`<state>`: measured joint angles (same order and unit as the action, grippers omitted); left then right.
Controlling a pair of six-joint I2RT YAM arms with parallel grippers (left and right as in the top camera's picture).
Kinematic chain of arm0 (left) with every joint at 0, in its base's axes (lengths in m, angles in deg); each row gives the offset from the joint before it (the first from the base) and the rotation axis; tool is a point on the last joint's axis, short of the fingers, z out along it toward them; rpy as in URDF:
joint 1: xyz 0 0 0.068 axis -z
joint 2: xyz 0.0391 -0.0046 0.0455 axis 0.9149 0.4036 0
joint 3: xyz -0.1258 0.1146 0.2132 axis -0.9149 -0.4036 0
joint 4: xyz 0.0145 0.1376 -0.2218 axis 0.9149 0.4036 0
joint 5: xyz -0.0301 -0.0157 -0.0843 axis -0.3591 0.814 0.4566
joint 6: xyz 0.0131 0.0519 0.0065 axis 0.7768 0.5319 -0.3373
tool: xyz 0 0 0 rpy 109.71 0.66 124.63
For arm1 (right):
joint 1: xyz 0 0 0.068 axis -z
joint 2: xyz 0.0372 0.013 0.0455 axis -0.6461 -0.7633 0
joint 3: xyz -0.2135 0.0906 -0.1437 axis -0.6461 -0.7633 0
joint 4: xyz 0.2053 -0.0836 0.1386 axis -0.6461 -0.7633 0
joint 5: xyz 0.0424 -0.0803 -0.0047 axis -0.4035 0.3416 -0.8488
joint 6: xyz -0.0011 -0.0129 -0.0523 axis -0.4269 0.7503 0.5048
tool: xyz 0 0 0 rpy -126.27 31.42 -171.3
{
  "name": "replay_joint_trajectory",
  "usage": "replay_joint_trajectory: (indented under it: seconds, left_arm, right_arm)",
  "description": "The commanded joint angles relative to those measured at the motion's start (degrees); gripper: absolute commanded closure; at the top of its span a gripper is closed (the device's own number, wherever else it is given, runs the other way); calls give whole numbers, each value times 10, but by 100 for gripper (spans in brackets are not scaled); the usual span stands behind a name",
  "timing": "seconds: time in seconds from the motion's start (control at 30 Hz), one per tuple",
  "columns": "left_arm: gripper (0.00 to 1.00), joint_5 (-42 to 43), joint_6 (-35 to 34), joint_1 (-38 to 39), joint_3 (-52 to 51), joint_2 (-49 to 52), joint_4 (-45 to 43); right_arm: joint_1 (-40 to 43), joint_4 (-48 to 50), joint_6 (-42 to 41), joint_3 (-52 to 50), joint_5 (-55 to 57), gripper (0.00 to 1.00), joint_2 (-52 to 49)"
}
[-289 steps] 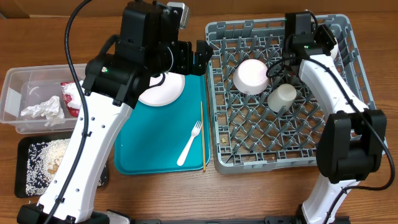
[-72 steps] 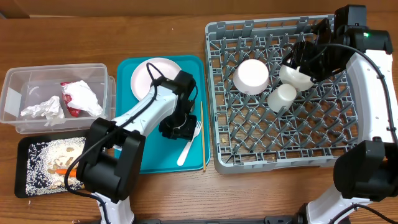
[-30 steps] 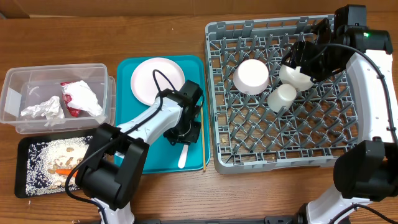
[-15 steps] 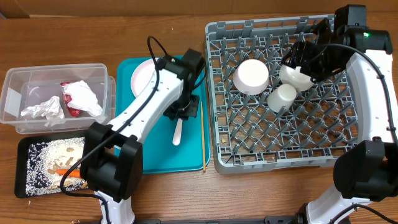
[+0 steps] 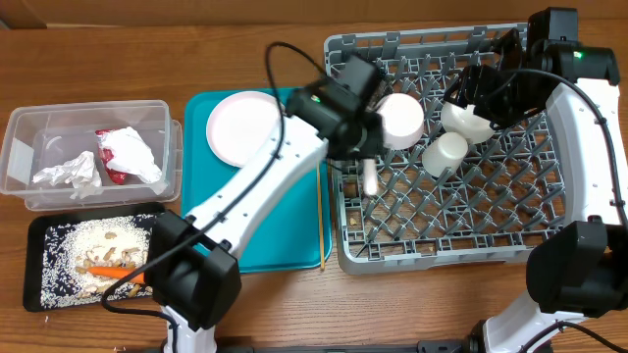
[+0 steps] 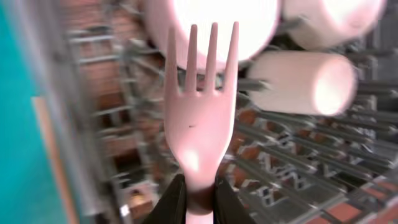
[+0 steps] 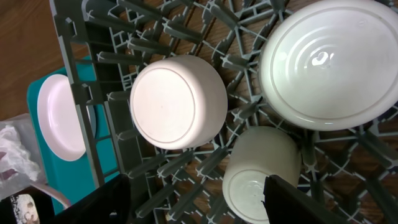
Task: Sort waste into correct bins and load items into the dishwasher
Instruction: 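Carry the fork right and drop it into the rack, raise left gripper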
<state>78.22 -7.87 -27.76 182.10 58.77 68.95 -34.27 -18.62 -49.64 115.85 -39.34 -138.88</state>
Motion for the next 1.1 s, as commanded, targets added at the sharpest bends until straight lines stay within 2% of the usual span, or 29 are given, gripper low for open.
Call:
replay_joint_trajectory:
  seconds: [0.0, 0.17, 0.37, 0.53, 0.57, 0.63, 0.73, 0.83, 0.93, 1.07]
  left_arm:
    - [96, -4, -28, 24, 10, -2, -12]
    - [96, 6, -49, 29, 9, 13, -21]
    - [96, 106, -49, 29, 9, 80, -22]
    - [95, 120, -49, 27, 10, 95, -18]
    - [90, 123, -48, 27, 10, 95, -17]
    - [86, 128, -46, 26, 10, 95, -12]
    - [89, 136, -47, 21, 10, 94, -5]
    - [96, 136, -47, 19, 11, 93, 3]
    - [96, 135, -49, 19, 11, 91, 4]
    - [84, 115, -49, 16, 11, 91, 5]
  right_arm:
    - [1, 1, 2, 11, 2, 29, 11]
    - [1, 1, 2, 11, 2, 29, 11]
    - [1, 1, 2, 11, 2, 29, 11]
    - [1, 0, 2, 11, 2, 29, 11]
    - [1, -1, 2, 11, 2, 29, 11]
    - [1, -1, 2, 11, 2, 28, 11]
    - [1, -1, 2, 11, 2, 28, 11]
    - [1, -1, 2, 11, 2, 28, 11]
    - [1, -1, 2, 11, 2, 28, 11]
    - [1, -2, 2, 11, 2, 28, 11]
